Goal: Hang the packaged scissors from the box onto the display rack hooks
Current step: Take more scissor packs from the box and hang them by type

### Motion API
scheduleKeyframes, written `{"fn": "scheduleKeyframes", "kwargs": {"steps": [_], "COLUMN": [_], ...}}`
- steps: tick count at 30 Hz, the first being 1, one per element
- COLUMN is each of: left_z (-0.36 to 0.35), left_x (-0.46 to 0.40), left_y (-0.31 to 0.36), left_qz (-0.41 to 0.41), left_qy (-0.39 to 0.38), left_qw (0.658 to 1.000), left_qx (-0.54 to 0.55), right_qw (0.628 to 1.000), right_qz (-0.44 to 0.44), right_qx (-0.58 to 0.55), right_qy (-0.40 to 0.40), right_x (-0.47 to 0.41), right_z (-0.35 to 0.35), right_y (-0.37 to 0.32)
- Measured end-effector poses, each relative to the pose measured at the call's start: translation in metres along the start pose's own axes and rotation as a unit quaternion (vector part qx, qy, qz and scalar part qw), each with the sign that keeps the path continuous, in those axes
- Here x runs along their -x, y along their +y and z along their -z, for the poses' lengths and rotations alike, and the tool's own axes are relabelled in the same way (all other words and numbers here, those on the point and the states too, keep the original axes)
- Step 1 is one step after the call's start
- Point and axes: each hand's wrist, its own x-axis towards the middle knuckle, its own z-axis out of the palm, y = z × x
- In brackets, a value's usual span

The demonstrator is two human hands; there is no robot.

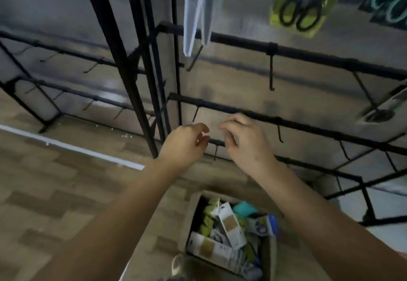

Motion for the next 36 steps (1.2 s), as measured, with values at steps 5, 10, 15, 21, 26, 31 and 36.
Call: {"fn": "scheduleKeyframes", "kwargs": {"steps": [5,10,15,21,26,31,36], "left_z": [-0.111,-0.247,-0.400,-0.566,-0.634,-0.648,-0.649], "left_x": [0.042,0.089,0.111,0.115,0.116,0.115,0.116], "left_y": [-0.026,-0.075,-0.151,-0.241,-0.277,-0.298,-0.313], "left_qz": [0.059,0.111,0.147,0.078,0.023,0.060,0.067], "left_qy": [-0.094,-0.211,-0.294,-0.380,-0.282,-0.200,-0.216], "left_qw": [0.993,0.968,0.939,0.908,0.926,0.953,0.944], "left_qx": [-0.042,-0.072,-0.104,-0.158,-0.250,-0.218,-0.239], "right_qw": [0.991,0.930,0.861,0.811,0.788,0.689,0.585], "right_qz": [-0.105,-0.308,-0.431,-0.533,-0.562,-0.607,-0.644], "right_qx": [-0.028,-0.012,-0.016,-0.089,-0.210,-0.396,-0.493], "right_qy": [-0.079,-0.203,-0.270,-0.224,-0.139,0.000,0.007], "right_x": [0.109,0.249,0.358,0.412,0.414,0.406,0.395], "right_z": [-0.057,-0.131,-0.232,-0.382,-0.463,-0.499,-0.502], "right_y": [0.090,0.200,0.307,0.394,0.437,0.451,0.461]}}
